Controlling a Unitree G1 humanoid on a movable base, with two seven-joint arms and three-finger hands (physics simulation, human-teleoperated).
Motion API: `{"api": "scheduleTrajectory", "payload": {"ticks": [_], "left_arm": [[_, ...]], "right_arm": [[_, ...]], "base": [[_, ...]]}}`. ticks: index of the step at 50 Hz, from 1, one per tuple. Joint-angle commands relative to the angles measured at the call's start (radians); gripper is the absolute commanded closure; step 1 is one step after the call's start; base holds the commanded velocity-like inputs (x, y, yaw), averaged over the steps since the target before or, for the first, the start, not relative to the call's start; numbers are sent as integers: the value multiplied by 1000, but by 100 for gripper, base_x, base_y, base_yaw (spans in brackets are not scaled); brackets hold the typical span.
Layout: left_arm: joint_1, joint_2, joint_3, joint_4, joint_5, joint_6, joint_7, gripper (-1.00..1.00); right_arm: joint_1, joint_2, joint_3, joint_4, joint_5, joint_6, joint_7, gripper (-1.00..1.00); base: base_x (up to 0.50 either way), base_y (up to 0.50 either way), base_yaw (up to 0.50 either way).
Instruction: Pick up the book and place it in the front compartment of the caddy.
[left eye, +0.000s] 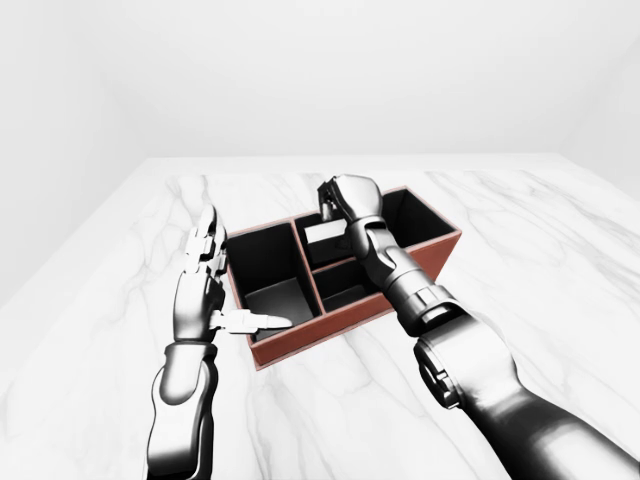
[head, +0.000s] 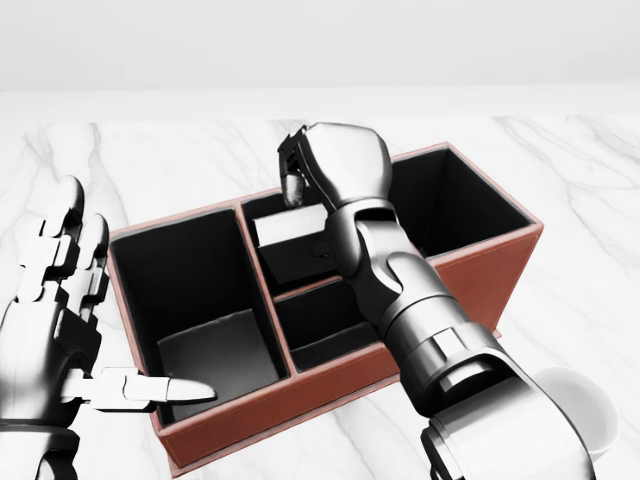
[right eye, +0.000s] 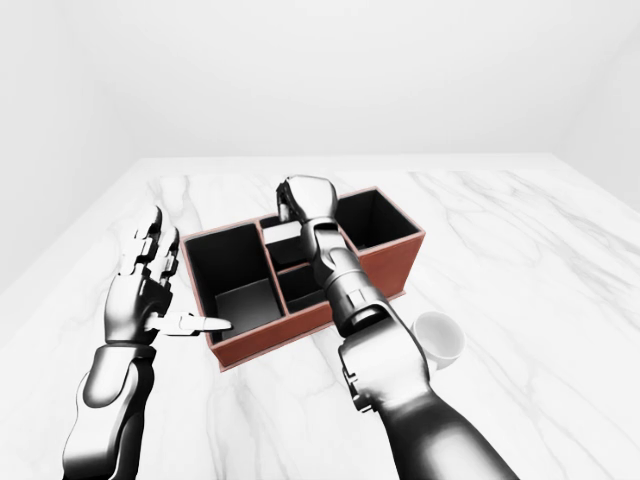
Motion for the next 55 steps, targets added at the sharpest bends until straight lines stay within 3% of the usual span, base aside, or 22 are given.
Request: {"api": "scheduleTrajectory", "payload": {"ticks": [1,55], "left_arm": [[0,-1,-3,9,2,0,0,-100],[-2,0,-3,15,3,0,1,-100]], "right_arm": [[-5,-1,-13,1,-36,0,-51,100],[9,13,0,13,-103,0,-51,100]], "base": [[0,0,0],[0,0,0]]}}
